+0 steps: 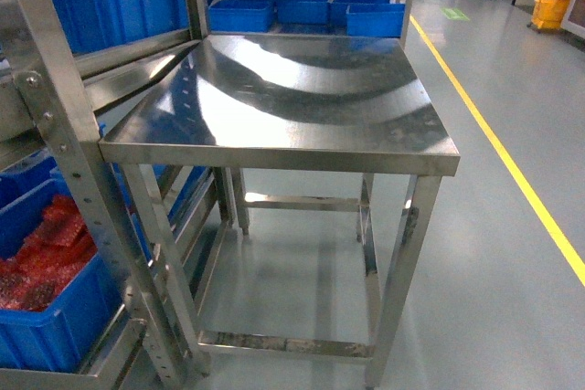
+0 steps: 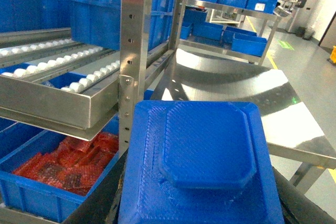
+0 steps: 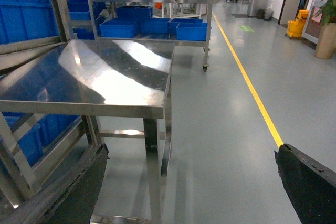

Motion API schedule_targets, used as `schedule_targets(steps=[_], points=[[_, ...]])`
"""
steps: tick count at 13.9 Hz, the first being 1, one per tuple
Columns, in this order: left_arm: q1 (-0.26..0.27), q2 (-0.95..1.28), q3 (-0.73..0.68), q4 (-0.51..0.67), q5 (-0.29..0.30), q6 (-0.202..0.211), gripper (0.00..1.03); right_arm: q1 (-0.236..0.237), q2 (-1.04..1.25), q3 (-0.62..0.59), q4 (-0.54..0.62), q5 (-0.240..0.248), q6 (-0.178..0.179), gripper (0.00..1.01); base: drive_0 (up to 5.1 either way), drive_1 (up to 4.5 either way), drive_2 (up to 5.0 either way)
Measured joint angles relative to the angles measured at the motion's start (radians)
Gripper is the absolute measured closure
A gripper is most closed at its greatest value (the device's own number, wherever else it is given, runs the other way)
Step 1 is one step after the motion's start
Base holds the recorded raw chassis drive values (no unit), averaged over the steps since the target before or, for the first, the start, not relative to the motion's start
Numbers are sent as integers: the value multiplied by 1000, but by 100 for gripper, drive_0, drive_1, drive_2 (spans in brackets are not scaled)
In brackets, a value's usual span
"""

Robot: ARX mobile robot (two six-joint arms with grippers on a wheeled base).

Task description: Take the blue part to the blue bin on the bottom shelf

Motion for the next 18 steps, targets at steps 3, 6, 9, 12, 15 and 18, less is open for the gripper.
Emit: schedule_targets(steps=[3, 6, 9, 12, 15, 18], points=[[0, -1, 0, 2, 4, 0, 60, 0, 0, 0, -4, 1, 0, 3, -163, 85, 85], [-2, -2, 0, 3, -2, 0, 60, 0, 0, 0, -2, 0, 0, 3, -490, 255, 255], [-1, -2, 0, 1, -2, 0, 60, 0, 0, 0, -4, 0, 0, 3, -489, 252, 252], [0, -1, 0, 0, -3, 0, 60, 0, 0, 0, -5, 0, 0, 3, -489, 252, 252], [0, -2, 0, 1, -3, 0, 60, 0, 0, 0, 0, 0, 0, 3, -489, 252, 252], [0, -4, 0, 3, -3, 0, 60, 0, 0, 0, -2, 0, 0, 3, -489, 252, 252]])
